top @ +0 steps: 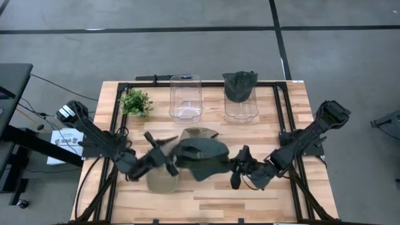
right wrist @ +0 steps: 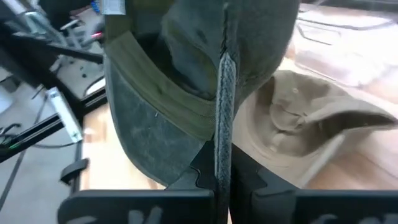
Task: Pick & Place hat
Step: Put the black cap into the right transparent bin
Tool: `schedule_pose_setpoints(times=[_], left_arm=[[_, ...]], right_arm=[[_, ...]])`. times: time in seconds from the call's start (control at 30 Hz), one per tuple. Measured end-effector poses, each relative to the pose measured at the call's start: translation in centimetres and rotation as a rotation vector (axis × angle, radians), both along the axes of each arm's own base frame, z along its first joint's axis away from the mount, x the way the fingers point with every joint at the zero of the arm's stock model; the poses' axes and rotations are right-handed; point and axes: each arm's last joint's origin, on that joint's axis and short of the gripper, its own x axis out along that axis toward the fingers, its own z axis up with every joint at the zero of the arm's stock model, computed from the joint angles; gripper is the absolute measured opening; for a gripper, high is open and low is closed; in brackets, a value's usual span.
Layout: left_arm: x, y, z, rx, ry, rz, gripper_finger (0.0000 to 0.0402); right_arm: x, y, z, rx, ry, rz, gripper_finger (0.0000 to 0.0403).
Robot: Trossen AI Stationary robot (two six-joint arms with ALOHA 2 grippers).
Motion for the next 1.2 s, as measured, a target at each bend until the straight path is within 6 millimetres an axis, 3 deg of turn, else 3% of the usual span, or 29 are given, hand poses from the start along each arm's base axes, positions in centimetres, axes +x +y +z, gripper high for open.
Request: schedule_pose_setpoints(times=[0.27,0.4,0.63,0.9,1.2], left_arm=[[-1.7,3.4,4.4,-0.094,-0.191,-0.11,0.0092],[-1.9,4.7,5.2,-0.128,-0.245,-0.104,0.0083],[0.5,4.9,3.3,-0.131,-0.219,-0.087,0.0065],[3.9,5.3,0.2,-0.129,-0.172,-0.101,0.0046],[5.3,5.9,-1.4,-0.088,-0.129,-0.067,0.0026]], right_arm=[[-0.3,1.1,-0.7,-0.05,0.021,0.051,0.0002],[-0.4,1.7,-0.1,-0.099,-0.029,0.086,0.0002],[0.4,1.8,1.3,-0.159,-0.126,0.118,0.0002],[1.8,-0.2,1.2,-0.154,-0.118,0.047,0.0001],[3.4,-2.9,1.5,-0.136,-0.144,-0.082,0.0002]])
